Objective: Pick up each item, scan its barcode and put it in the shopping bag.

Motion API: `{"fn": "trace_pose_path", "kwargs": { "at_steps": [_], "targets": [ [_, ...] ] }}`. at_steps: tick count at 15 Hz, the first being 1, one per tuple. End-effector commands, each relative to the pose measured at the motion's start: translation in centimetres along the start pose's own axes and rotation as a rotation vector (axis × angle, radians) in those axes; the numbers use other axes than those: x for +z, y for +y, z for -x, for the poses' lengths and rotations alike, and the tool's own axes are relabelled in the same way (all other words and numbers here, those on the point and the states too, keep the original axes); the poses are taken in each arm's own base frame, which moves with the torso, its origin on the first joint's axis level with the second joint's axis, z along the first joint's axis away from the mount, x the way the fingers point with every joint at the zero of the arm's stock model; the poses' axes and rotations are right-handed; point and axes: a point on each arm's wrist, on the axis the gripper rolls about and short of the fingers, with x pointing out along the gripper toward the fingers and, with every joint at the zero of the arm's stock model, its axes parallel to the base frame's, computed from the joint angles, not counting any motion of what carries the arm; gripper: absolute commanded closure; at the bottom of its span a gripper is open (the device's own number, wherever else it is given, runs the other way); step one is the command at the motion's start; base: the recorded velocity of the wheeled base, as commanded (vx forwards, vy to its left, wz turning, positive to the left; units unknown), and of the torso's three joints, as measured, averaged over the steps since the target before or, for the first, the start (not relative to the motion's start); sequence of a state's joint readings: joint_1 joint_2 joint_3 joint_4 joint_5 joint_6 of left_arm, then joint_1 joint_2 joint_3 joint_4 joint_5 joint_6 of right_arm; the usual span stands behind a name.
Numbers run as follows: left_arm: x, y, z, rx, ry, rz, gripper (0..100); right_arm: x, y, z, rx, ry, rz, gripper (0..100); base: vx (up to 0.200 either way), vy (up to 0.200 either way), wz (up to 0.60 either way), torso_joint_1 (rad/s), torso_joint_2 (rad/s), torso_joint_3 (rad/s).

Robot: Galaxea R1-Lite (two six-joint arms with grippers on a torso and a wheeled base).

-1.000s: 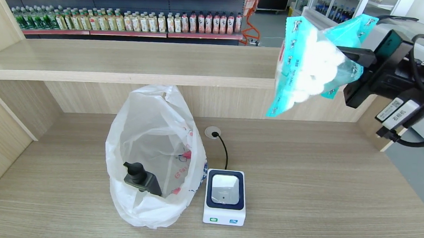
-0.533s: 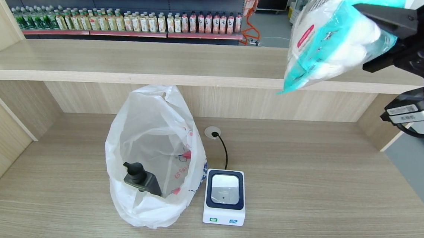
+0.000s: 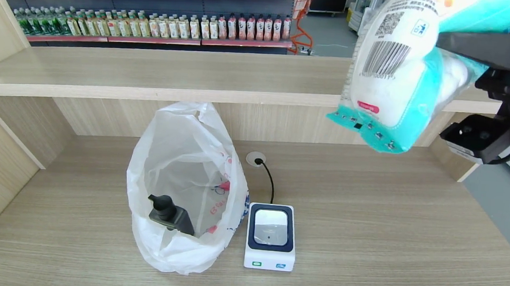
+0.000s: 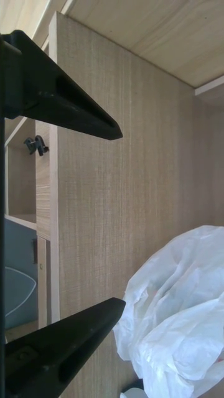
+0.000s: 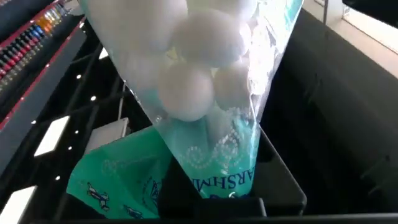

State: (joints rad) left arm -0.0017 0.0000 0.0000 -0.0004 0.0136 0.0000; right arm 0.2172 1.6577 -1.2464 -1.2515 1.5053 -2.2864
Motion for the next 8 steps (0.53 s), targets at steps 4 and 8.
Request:
{"fn": "trace_pose_path", "kwargs": {
  "at_steps": [4, 8],
  "targets": [
    [0.0, 0.0, 0.0, 0.000, 0.000, 0.000, 0, -1.0, -1.5, -0.3, -0.034, -0.012, 0.212, 100, 0.000, 0.000, 0.00, 0.000, 0.00, 0.000],
    [0.0, 0.0, 0.0, 0.000, 0.002, 0.000, 0, -2.0, -4.3, -1.2, -0.062, 0.038, 0.366, 100, 0.000, 0.000, 0.00, 0.000, 0.00, 0.000]
  ]
}}
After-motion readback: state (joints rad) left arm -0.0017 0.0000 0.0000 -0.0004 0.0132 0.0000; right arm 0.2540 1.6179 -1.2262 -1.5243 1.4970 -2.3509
